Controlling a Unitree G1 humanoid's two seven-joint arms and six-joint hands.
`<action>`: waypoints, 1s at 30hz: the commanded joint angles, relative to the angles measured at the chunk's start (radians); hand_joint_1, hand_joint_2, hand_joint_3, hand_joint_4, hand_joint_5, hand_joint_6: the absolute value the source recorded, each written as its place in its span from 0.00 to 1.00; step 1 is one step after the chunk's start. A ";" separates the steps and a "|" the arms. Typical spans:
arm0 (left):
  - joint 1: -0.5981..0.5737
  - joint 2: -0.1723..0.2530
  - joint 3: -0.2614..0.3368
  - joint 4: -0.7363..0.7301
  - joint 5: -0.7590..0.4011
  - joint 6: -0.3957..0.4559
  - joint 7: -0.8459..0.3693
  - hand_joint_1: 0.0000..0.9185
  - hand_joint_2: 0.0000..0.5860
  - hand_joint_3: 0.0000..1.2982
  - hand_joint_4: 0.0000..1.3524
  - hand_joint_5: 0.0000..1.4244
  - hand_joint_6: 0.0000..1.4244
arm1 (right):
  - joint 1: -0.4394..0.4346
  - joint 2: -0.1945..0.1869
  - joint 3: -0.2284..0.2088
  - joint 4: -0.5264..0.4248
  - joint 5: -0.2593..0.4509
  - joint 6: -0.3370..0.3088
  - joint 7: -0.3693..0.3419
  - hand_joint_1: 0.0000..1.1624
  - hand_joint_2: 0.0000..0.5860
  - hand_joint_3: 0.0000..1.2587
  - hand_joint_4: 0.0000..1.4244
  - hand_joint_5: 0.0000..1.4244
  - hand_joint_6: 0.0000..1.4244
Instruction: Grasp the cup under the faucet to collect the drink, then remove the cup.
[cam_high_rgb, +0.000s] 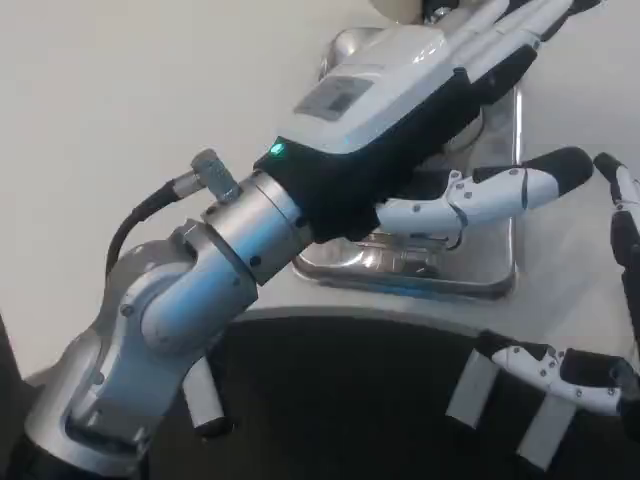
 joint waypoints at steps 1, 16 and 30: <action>0.068 0.015 -0.021 0.006 0.055 0.042 -0.029 0.00 0.46 0.00 0.00 0.00 0.00 | -0.018 0.007 -0.003 0.044 0.032 0.008 -0.032 0.83 0.22 0.02 0.02 0.03 0.09; 0.146 -0.080 0.182 -0.024 -0.022 0.052 0.189 0.00 0.45 0.00 0.00 0.00 0.00 | -0.114 0.002 0.013 0.124 0.082 0.031 -0.064 0.79 0.28 0.01 0.01 0.03 0.09; 0.208 -0.145 0.336 -0.022 -0.181 0.082 0.253 0.00 0.46 0.00 0.00 0.00 0.00 | -0.226 -0.009 0.023 0.187 0.110 0.070 -0.070 0.75 0.29 0.01 0.01 0.03 0.09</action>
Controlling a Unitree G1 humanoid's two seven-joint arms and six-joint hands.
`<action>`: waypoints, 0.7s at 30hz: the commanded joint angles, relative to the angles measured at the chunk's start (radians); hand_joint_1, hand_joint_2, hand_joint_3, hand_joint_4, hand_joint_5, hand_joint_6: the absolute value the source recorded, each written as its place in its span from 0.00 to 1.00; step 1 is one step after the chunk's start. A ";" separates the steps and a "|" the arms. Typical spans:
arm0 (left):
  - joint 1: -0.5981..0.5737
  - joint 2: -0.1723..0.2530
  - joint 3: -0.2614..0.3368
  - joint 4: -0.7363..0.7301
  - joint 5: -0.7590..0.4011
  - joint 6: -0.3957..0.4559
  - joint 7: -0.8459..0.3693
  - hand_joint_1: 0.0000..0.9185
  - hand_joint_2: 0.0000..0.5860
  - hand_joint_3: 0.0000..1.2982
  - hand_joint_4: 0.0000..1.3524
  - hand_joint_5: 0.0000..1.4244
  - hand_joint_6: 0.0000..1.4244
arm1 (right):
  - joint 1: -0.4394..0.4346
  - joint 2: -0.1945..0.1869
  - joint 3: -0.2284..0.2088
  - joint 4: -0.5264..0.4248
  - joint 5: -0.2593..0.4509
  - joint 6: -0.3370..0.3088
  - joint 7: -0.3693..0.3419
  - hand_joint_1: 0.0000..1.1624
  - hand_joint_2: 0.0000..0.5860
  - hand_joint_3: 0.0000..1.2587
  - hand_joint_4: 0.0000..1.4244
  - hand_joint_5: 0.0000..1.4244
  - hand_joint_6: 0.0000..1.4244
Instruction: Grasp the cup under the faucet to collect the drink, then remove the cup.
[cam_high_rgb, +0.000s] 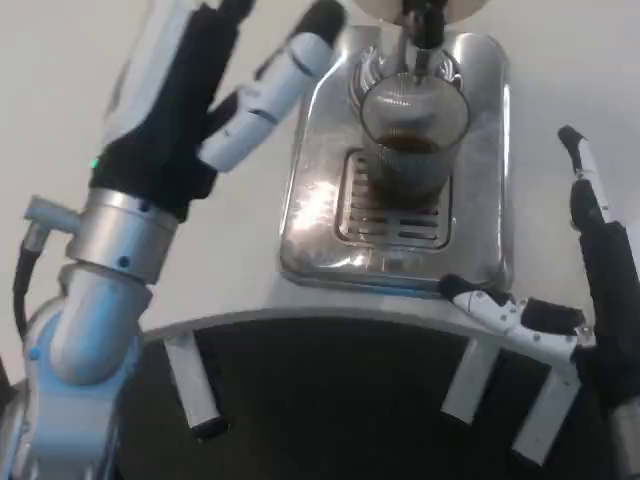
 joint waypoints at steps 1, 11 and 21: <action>0.020 -0.034 0.036 0.015 -0.082 -0.013 0.024 0.00 0.46 0.00 0.00 0.00 0.00 | -0.035 -0.002 0.005 0.031 0.015 0.016 -0.013 0.75 0.29 0.01 0.01 0.03 0.09; 0.101 -0.048 0.107 0.024 -0.112 0.040 0.086 0.00 0.48 0.00 0.00 0.00 0.00 | -0.087 0.006 0.022 0.096 0.071 0.014 -0.042 0.77 0.29 0.00 0.00 0.03 0.09; 0.261 -0.042 0.116 0.124 -0.103 -0.005 0.103 0.00 0.48 0.00 0.00 0.00 0.00 | -0.161 0.054 -0.003 0.222 0.296 -0.019 -0.144 0.83 0.30 0.00 0.00 0.01 0.12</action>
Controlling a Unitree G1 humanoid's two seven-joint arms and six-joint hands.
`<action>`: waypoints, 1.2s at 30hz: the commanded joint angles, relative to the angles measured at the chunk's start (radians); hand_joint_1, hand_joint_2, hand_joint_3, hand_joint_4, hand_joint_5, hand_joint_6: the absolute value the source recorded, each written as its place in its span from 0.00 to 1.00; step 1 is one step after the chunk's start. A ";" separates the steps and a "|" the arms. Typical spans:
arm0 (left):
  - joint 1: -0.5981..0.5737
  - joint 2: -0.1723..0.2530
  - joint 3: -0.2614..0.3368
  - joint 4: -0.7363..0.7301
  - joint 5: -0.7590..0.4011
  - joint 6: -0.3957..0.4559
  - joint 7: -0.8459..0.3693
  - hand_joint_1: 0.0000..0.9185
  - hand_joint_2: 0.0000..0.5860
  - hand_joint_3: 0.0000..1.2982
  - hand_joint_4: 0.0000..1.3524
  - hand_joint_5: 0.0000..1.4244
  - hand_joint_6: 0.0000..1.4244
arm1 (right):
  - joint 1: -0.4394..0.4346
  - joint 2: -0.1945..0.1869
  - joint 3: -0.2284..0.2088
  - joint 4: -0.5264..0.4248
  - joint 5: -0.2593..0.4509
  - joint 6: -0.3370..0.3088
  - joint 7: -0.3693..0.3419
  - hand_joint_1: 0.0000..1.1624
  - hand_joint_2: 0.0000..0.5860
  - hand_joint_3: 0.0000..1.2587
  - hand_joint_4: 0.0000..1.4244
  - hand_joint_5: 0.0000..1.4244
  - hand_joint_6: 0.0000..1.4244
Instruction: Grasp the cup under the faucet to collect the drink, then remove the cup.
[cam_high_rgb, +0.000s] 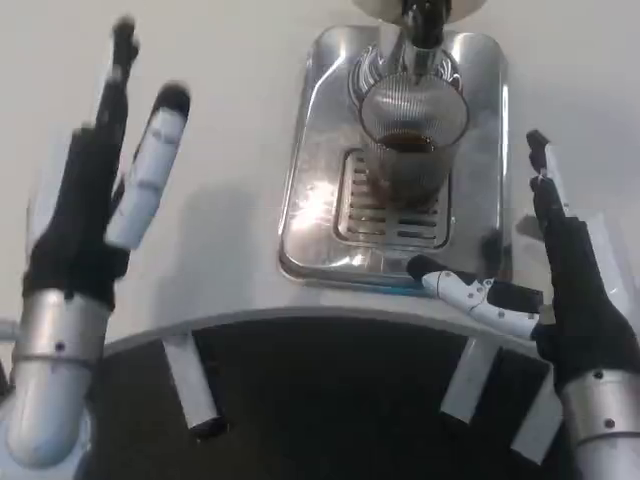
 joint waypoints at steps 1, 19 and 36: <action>0.052 0.006 -0.002 0.058 0.006 -0.055 0.021 0.00 0.48 0.00 0.00 0.00 0.00 | -0.048 0.042 -0.002 0.031 0.076 -0.027 -0.052 0.83 0.32 0.00 0.00 0.01 0.12; 0.106 -0.019 -0.016 0.120 -0.012 -0.081 0.032 0.00 0.49 0.00 0.00 0.00 0.00 | -0.197 0.005 -0.010 0.207 0.196 -0.098 -0.146 0.83 0.34 0.00 0.00 0.02 0.14; 0.142 -0.007 -0.007 0.072 -0.014 -0.056 0.039 0.00 0.50 0.00 0.00 0.00 0.00 | -0.282 0.007 -0.006 0.385 0.202 -0.195 -0.205 0.80 0.34 0.00 0.00 0.03 0.14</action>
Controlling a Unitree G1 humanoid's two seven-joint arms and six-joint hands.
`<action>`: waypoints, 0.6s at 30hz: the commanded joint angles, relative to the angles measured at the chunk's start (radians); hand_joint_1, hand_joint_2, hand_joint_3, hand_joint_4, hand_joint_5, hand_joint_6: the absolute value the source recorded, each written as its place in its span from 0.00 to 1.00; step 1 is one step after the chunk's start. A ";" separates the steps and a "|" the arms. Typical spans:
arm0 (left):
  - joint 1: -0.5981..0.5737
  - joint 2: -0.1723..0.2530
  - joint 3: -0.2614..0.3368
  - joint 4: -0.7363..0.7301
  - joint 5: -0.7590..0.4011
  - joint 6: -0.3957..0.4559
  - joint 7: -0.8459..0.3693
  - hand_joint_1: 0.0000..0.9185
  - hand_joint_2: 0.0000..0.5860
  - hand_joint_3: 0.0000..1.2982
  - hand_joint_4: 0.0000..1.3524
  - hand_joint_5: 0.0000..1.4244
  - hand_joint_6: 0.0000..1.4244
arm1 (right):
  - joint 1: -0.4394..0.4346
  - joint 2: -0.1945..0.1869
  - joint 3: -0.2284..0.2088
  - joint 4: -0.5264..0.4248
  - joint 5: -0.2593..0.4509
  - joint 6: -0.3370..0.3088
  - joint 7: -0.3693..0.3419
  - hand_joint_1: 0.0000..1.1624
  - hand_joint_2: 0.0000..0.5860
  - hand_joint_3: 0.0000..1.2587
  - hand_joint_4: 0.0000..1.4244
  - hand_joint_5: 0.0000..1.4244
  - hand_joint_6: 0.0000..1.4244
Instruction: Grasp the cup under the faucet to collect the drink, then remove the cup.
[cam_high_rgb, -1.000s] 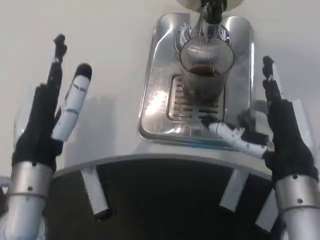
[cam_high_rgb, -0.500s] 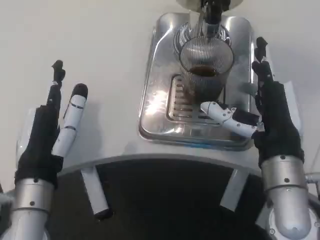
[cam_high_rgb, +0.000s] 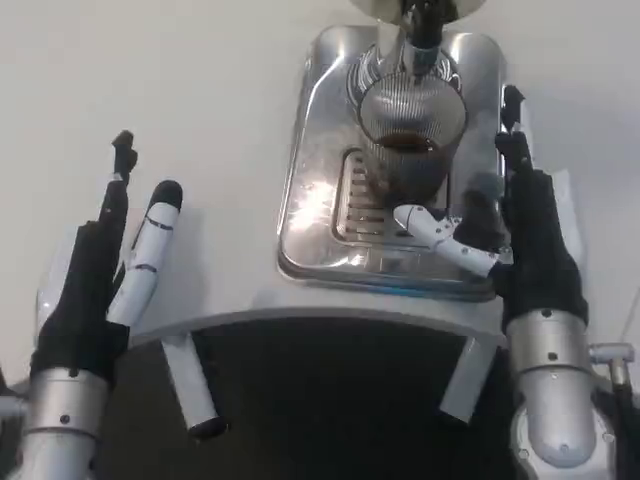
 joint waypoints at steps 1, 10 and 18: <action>0.014 0.008 0.015 -0.019 -0.001 0.009 0.010 0.00 0.50 0.00 0.00 0.00 0.00 | -0.045 0.000 0.004 0.062 0.005 -0.045 -0.019 0.80 0.34 0.00 0.00 0.03 0.14; 0.025 -0.001 0.025 -0.032 -0.008 0.011 0.011 0.00 0.50 0.00 0.00 0.00 0.00 | -0.112 0.008 0.006 0.155 0.003 -0.065 -0.051 0.79 0.33 0.00 0.00 0.03 0.14; 0.039 -0.004 0.030 -0.052 -0.014 0.016 0.010 0.00 0.50 0.00 0.00 0.00 0.00 | -0.150 0.005 0.021 0.206 -0.001 -0.068 -0.054 0.79 0.33 0.01 0.00 0.03 0.15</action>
